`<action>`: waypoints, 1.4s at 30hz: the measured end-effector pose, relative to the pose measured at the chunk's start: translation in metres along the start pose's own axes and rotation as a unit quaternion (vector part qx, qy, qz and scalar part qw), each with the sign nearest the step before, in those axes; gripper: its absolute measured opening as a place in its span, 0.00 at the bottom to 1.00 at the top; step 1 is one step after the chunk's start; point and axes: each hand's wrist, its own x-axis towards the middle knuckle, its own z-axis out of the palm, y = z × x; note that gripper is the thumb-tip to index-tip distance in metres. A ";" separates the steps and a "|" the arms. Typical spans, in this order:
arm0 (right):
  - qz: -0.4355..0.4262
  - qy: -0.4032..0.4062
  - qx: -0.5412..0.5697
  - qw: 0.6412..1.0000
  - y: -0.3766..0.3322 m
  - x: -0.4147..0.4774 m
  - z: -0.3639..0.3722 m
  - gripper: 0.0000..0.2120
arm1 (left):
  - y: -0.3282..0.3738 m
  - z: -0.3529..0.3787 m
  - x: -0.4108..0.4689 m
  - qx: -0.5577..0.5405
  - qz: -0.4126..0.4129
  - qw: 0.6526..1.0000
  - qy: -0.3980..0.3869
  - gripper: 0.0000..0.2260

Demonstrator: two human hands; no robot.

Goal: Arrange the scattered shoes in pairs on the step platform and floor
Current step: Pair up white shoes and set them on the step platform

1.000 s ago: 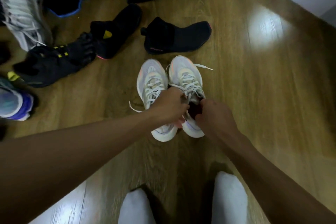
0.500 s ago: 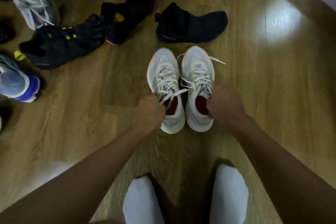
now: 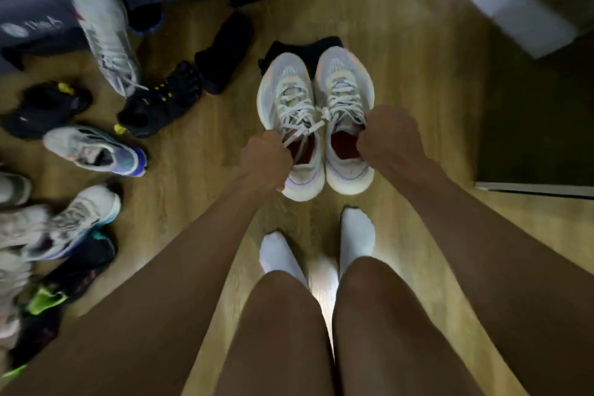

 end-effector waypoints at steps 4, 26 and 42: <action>0.039 0.013 0.000 0.999 -0.025 -0.082 -0.145 0.04 | 0.072 -0.106 -0.110 0.100 0.060 0.991 -0.070 0.11; 0.423 0.280 0.103 0.856 0.015 -0.559 -0.377 0.08 | 0.268 -0.166 -0.525 0.233 0.460 0.846 -0.136 0.10; 0.667 0.311 0.232 0.636 0.123 -0.990 -0.212 0.07 | 0.177 0.115 -0.882 0.375 0.626 0.636 -0.250 0.11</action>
